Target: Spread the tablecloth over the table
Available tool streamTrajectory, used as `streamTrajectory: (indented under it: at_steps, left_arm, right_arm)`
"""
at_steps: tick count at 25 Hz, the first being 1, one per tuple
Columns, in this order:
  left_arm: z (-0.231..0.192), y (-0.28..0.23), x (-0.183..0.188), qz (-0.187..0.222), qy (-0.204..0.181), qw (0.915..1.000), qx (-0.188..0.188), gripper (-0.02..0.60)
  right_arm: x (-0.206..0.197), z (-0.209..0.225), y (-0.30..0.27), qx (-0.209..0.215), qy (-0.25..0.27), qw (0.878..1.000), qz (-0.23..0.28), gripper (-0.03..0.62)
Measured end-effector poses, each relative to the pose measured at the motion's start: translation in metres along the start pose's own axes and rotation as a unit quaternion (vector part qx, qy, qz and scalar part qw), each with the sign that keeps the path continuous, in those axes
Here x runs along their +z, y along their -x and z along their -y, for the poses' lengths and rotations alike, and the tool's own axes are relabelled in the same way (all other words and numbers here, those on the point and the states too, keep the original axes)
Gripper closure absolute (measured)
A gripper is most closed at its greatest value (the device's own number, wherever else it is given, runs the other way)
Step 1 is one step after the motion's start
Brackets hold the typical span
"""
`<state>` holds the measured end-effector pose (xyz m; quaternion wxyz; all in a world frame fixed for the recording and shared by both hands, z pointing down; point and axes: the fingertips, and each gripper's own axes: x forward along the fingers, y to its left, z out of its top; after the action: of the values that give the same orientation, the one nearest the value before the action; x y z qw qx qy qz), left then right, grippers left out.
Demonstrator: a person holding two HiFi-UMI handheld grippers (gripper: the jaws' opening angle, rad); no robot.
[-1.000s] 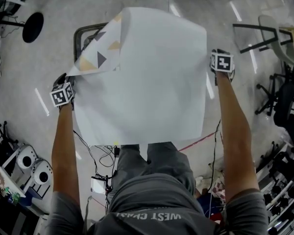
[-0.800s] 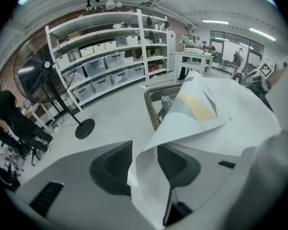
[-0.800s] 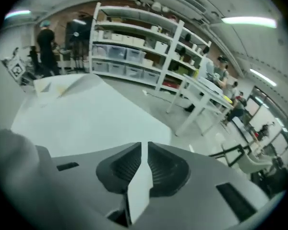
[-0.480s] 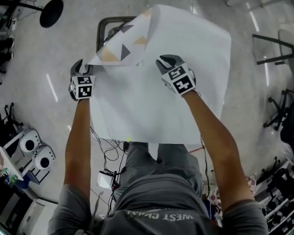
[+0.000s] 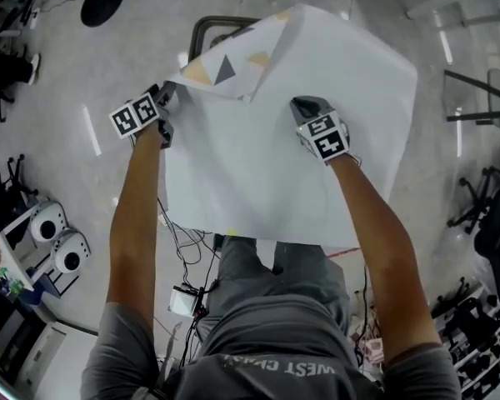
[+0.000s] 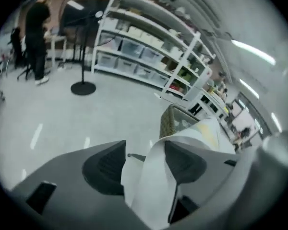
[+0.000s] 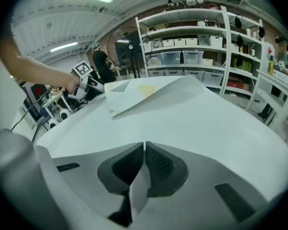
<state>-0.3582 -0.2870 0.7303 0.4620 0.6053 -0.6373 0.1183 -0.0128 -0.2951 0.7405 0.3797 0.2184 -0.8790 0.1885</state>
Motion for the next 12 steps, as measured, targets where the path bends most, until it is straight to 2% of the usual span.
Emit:
streamTrajectory:
  at_steps: [2,3,4,5,6,7,8,9,10,11,12]
  left_arm:
    - [-0.018,-0.012,-0.013,-0.005,0.115,0.993,-0.024,0.322]
    - [-0.024,-0.013,-0.015,0.0,0.149,0.9883,-0.032,0.3]
    - [-0.027,-0.011,-0.013,0.008,0.154,0.9876,-0.029,0.296]
    - [-0.027,-0.005,-0.008,0.017,0.122,0.9923,-0.013,0.299]
    - [-0.023,0.005,-0.001,0.024,0.046,0.9985,0.016,0.301]
    - [-0.013,0.018,0.007,0.027,-0.075,0.9953,0.054,0.299]
    - [0.002,0.03,0.015,0.03,-0.223,0.9697,0.095,0.299]
    - [0.024,0.039,0.022,0.037,-0.366,0.9214,0.126,0.299]
    - [0.051,0.043,0.026,0.046,-0.478,0.8659,0.141,0.299]
    - [0.078,0.041,0.027,0.055,-0.555,0.8182,0.141,0.299]
    - [0.102,0.033,0.027,0.058,-0.606,0.7814,0.135,0.299]
  right_arm:
    - [0.003,-0.003,-0.002,0.002,-0.003,1.0,0.0,0.571]
    - [0.005,-0.004,-0.003,0.001,-0.003,1.0,0.001,0.571]
    - [0.006,-0.005,-0.004,-0.001,-0.001,1.0,0.002,0.571]
    - [0.006,-0.005,-0.004,-0.003,0.001,1.0,0.003,0.571]
    - [0.005,-0.005,-0.005,-0.005,0.003,1.0,0.003,0.571]
    - [0.004,-0.006,-0.005,-0.005,0.004,1.0,0.003,0.571]
    - [0.003,-0.006,-0.005,-0.005,0.005,1.0,0.004,0.571]
    - [0.002,-0.005,-0.004,-0.005,0.006,1.0,0.004,0.571]
    - [0.002,-0.004,-0.003,-0.005,0.007,1.0,0.005,0.571]
    - [0.001,-0.003,-0.002,-0.005,0.008,1.0,0.006,0.571]
    - [0.001,-0.001,-0.001,-0.006,0.008,1.0,0.007,0.571]
